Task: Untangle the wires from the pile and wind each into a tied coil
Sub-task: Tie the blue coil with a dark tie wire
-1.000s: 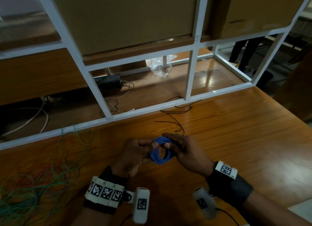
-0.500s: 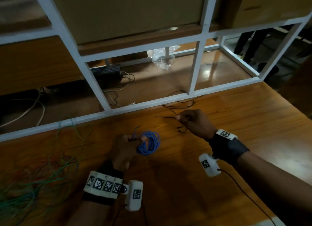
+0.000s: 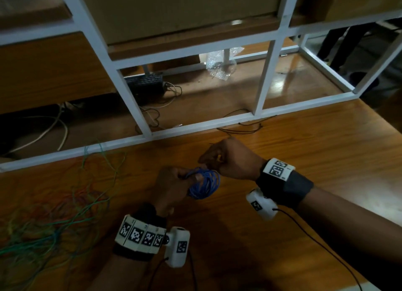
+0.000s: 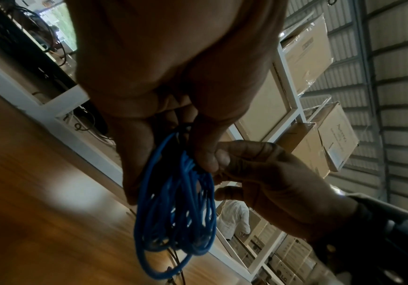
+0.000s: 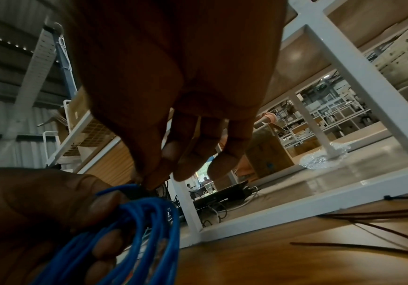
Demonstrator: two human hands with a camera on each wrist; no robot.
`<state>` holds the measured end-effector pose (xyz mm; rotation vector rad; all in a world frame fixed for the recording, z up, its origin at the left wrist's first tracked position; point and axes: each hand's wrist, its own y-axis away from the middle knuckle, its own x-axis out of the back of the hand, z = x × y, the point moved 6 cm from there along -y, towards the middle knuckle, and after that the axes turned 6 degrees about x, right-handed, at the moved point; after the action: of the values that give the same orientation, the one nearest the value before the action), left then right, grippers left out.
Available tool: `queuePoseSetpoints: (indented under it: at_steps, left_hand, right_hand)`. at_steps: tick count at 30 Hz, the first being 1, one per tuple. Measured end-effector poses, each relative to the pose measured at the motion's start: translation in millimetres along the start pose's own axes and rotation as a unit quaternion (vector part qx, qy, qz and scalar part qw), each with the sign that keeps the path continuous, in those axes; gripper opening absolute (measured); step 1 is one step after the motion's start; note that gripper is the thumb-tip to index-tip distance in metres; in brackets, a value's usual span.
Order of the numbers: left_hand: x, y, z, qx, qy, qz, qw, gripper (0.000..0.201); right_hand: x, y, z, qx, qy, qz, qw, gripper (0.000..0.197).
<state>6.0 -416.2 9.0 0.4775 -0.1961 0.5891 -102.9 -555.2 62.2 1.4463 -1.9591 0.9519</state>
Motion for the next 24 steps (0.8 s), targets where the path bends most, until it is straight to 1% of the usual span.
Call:
queuePoseSetpoints:
  at_steps: [3,5,7,9,11,13,15,17,19,21,22,23,24]
  left_hand:
    - [-3.2,1.7,3.2,-0.017,-0.026,0.001,1.0,0.014]
    - [-7.9,4.0,8.4,-0.026,-0.02,-0.01,0.999,0.011]
    - [-11.1,4.8,12.5,-0.036,-0.013,-0.029,0.999,0.011]
    - [-9.8,6.7,16.2,-0.043,0.004,-0.048,0.998,0.016]
    - [-5.5,7.2,16.6,-0.025,0.073,-0.061,0.995,0.022]
    - [-1.0,9.0,17.1,-0.013,0.122,-0.05,0.991,0.021]
    - [1.1,8.9,15.6,-0.009,0.13,-0.019,0.991,0.02]
    - [-0.3,10.8,16.7,-0.022,0.126,-0.005,0.992,0.021]
    - [-2.2,12.8,20.2,-0.049,0.103,0.005,0.993,0.017]
    - [-1.9,15.8,26.5,-0.09,0.046,0.027,0.995,0.009]
    - [-2.4,18.9,31.5,-0.113,0.008,0.035,0.993,0.008]
    - [-3.9,21.7,37.0,-0.136,-0.029,0.037,0.99,0.008]
    - [-6.1,24.5,42.8,-0.158,-0.058,0.031,0.985,0.01]
  right_hand:
    - [-0.6,2.9,-8.9,0.005,-0.034,-0.011,0.999,0.019]
    - [-1.1,4.9,-12.0,0.014,-0.024,-0.013,1.0,0.019]
    - [3.0,8.0,-3.1,-0.007,0.004,0.02,1.0,0.019]
    - [11.5,14.1,11.7,-0.057,0.023,0.07,0.996,0.018]
    - [19.6,23.9,20.5,-0.092,0.035,0.109,0.989,0.014]
    - [20.0,35.8,21.3,-0.107,0.015,0.121,0.987,0.013]
    - [14.2,45.5,18.5,-0.106,-0.022,0.12,0.987,0.013]
    - [7.0,51.0,15.7,-0.116,-0.06,0.106,0.986,0.009]
    - [6.9,53.9,17.1,-0.155,-0.083,0.103,0.979,0.017]
    - [16.9,55.2,13.9,-0.184,-0.128,0.126,0.966,0.027]
    - [22.3,53.7,8.0,-0.177,-0.154,0.134,0.963,0.031]
    - [25.4,50.9,0.9,-0.162,-0.167,0.127,0.964,0.035]
    - [25.0,47.4,-6.5,-0.146,-0.16,0.096,0.972,0.041]
